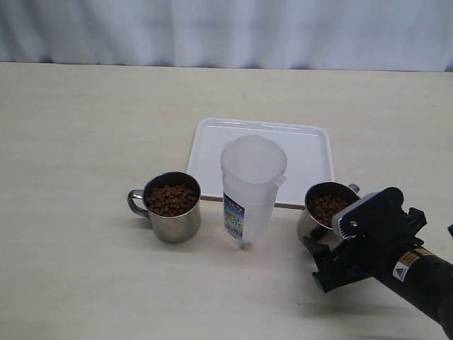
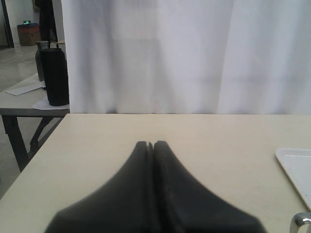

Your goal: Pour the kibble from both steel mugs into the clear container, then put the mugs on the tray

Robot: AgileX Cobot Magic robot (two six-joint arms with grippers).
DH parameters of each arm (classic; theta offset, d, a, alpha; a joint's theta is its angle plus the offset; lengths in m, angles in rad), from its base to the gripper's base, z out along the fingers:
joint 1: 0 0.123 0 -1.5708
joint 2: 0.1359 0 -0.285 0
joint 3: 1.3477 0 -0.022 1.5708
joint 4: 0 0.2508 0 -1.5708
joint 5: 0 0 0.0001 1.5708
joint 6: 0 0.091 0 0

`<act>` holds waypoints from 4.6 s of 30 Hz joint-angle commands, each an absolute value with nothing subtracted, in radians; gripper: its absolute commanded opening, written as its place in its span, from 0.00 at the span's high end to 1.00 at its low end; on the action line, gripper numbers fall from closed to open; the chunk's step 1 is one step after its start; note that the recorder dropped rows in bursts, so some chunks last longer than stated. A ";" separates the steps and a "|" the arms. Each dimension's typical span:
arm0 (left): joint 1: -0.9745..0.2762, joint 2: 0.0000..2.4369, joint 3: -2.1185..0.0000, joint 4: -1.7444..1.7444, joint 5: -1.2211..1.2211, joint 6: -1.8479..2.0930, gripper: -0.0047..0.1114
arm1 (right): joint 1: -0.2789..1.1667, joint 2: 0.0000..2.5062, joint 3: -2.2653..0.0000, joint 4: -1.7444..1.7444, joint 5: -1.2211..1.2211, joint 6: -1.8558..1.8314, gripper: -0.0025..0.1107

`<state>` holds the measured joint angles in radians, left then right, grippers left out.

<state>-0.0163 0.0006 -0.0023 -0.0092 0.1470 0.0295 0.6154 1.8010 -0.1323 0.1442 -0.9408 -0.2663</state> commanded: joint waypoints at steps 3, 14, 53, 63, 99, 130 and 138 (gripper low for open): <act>-0.024 0.000 0.000 -0.013 0.143 0.027 0.96 | 0.614 1.800 -0.136 0.142 -0.999 -0.257 0.23; -0.024 0.000 0.000 -0.013 0.143 0.027 0.96 | 0.614 1.826 -0.138 0.232 -1.058 -0.265 0.54; -0.024 0.000 0.000 -0.013 0.143 0.027 0.96 | 0.614 1.938 -0.248 0.585 -1.139 -0.330 0.65; -0.024 0.000 0.000 -0.013 0.143 0.027 0.96 | 0.542 1.958 -0.300 0.593 -1.154 -0.309 0.66; -0.024 0.000 0.000 -0.013 0.143 0.027 0.96 | 0.433 1.466 -0.124 0.000 -1.119 -0.269 0.94; -0.024 0.000 0.000 -0.013 0.143 0.027 0.96 | 0.433 1.719 -0.186 -0.353 -0.831 -0.198 0.94; -0.024 0.000 0.000 -0.013 0.143 0.027 0.96 | 0.433 1.767 -0.236 -0.209 -0.760 -0.313 0.94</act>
<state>-0.0163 0.0006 -0.0023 -0.0092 0.1488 0.0295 0.4390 1.7348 -0.2156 -0.2272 -0.7976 -0.2770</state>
